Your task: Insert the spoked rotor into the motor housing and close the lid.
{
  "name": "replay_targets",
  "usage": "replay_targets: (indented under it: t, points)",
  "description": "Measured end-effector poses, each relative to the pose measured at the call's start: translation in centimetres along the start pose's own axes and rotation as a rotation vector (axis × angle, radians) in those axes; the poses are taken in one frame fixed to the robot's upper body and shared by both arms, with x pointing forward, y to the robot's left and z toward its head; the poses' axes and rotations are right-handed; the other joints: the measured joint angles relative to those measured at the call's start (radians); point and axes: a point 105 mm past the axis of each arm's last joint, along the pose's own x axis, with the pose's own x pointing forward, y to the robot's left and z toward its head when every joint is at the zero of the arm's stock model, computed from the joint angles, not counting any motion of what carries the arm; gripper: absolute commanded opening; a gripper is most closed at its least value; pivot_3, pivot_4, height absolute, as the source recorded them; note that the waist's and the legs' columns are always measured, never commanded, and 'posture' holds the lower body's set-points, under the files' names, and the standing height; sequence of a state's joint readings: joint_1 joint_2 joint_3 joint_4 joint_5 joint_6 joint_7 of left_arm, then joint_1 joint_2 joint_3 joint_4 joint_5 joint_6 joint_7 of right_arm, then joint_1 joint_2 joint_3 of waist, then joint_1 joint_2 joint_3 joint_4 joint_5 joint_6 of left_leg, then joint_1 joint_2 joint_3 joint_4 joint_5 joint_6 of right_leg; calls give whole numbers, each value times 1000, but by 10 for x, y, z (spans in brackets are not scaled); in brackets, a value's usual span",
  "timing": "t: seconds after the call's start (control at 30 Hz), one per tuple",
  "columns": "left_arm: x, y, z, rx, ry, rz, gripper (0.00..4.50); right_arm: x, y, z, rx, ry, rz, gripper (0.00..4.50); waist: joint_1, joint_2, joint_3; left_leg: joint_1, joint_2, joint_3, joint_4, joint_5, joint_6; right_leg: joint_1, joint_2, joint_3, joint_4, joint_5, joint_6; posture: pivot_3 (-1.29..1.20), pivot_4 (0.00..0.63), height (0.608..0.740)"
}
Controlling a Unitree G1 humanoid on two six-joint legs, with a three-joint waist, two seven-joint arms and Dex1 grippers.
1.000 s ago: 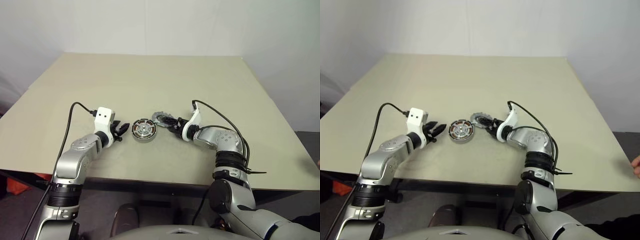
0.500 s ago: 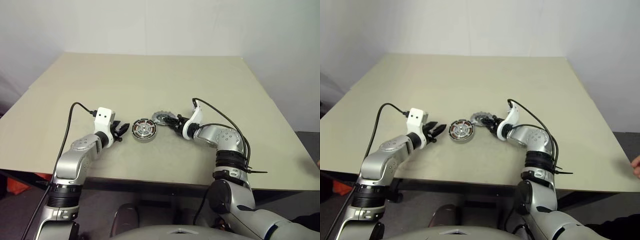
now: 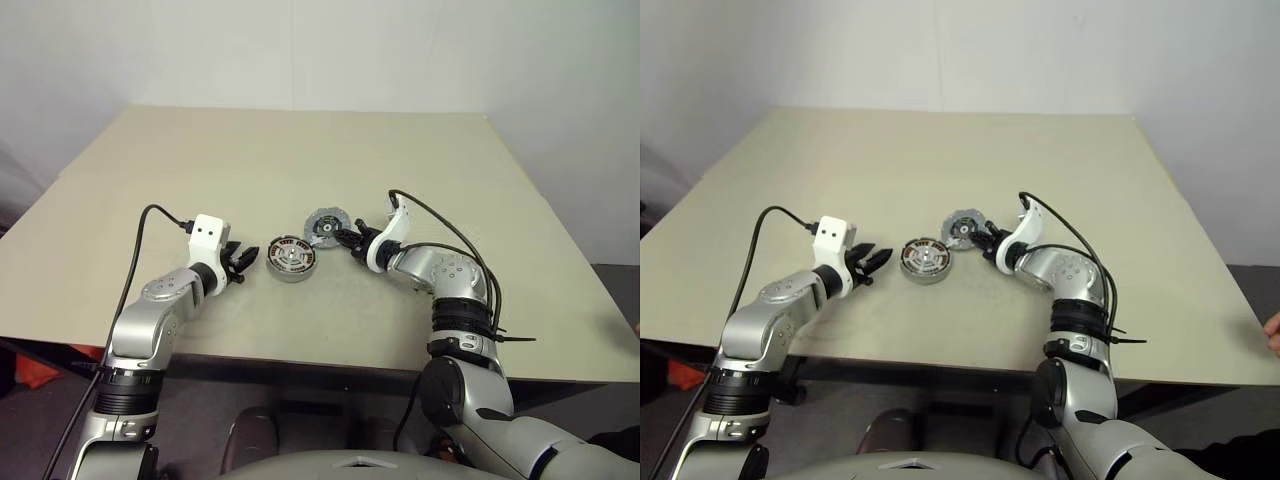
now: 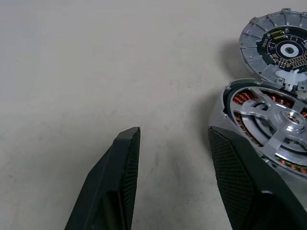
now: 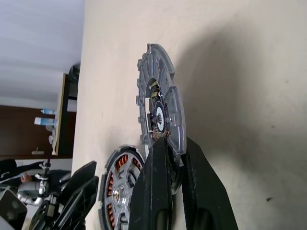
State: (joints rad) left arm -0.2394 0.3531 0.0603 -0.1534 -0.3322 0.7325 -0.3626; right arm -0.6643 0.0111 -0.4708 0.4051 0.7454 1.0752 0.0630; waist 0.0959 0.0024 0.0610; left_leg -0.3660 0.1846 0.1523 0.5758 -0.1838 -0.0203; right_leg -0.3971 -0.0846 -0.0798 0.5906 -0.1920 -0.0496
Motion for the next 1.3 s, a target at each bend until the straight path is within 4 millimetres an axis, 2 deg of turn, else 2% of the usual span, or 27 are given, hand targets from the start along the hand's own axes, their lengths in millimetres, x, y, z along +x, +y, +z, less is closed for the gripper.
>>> replay_targets:
  t: [0.13, 0.47, 0.57, 0.73, 1.0, 1.3]
  points:
    - [0, 0, 0, 0, 0, 0, 2370, -1, 1, 2, -38, -3, 18, 212, 0, 0, 0, 0, 0, 0, 0, 0, 0, 0, 0, 0, 0, 0, 0, 0, 0, 740]
    - [0, 0, -1, 1, 7, 2, 2370, -25, 44, -1, -500, -26, 342, 212, 4, 0, 0, -2, 0, -1, 1, 0, 1, -1, 0, 0, 0, 0, 0, 0, 0, 740]
    - [0, 0, -1, 1, 8, 1, 2370, -30, 50, -3, -633, -28, 394, 212, 4, 0, 0, -2, 0, -1, 1, 0, 1, 0, 0, 0, 0, 0, 0, 0, 0, 740]
    - [0, 0, -1, 1, 8, 2, 2370, -28, 49, -4, -802, -42, 377, 212, 2, 0, 0, -2, 0, -1, 2, 0, 1, 0, 0, 0, 0, 0, 0, 0, 0, 740]
    - [-1, 0, -3, -1, 12, 3, 2370, -21, 36, -5, -950, -47, 301, 212, 0, 0, 0, -2, 0, 0, 2, -1, 3, 0, 0, 0, 0, 0, -1, 0, 0, 740]
    - [-1, 1, -3, -2, 13, 4, 2370, -22, 30, -9, -1127, -52, 307, 212, 0, 0, 0, -2, 0, 0, 3, -2, 4, 0, 0, 0, 0, 0, -1, 0, 0, 740]
